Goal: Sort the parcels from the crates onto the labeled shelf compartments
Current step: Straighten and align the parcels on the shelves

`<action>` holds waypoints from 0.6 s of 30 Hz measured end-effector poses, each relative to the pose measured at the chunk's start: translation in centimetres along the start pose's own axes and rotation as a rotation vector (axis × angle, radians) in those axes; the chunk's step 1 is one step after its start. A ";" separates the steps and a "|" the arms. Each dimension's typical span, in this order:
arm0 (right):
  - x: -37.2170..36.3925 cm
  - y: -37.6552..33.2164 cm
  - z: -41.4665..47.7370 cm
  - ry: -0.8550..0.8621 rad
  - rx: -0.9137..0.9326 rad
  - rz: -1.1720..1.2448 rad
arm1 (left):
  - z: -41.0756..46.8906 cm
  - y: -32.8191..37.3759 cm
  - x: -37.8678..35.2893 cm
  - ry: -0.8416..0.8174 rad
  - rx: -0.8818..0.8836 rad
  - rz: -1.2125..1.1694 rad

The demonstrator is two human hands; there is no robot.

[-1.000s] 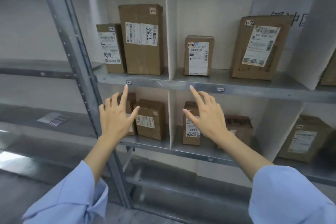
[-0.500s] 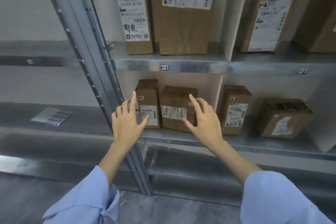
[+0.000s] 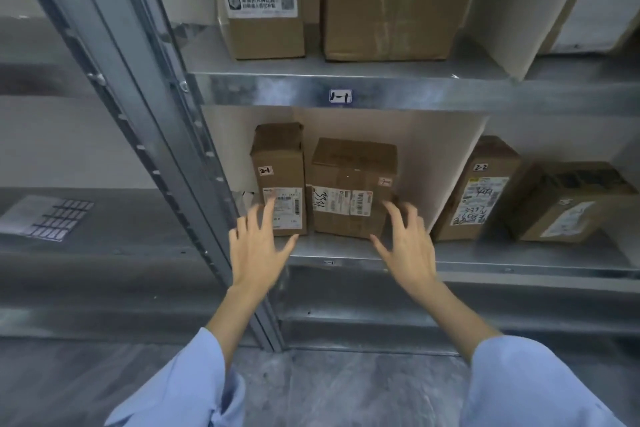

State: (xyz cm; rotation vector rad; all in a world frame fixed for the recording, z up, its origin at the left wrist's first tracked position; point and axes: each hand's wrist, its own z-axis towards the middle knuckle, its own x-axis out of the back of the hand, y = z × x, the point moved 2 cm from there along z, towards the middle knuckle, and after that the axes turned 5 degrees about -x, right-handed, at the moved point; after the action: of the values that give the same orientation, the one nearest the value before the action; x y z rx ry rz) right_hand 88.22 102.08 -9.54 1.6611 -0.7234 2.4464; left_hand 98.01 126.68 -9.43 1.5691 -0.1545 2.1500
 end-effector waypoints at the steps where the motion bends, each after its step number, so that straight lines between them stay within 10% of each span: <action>1: -0.5 0.0 0.2 -0.009 -0.009 0.000 | 0.2 -0.2 -0.5 -0.008 0.003 -0.005; 18: -4.2 0.8 1.0 -0.140 -0.108 -0.015 | 1.0 -1.2 -4.7 -0.081 0.079 0.039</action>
State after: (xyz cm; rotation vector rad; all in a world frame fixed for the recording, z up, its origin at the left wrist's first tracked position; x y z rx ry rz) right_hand 90.47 101.67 -13.26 1.8029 -0.8414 2.2551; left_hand 100.47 125.92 -13.64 1.7122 -0.1293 2.1468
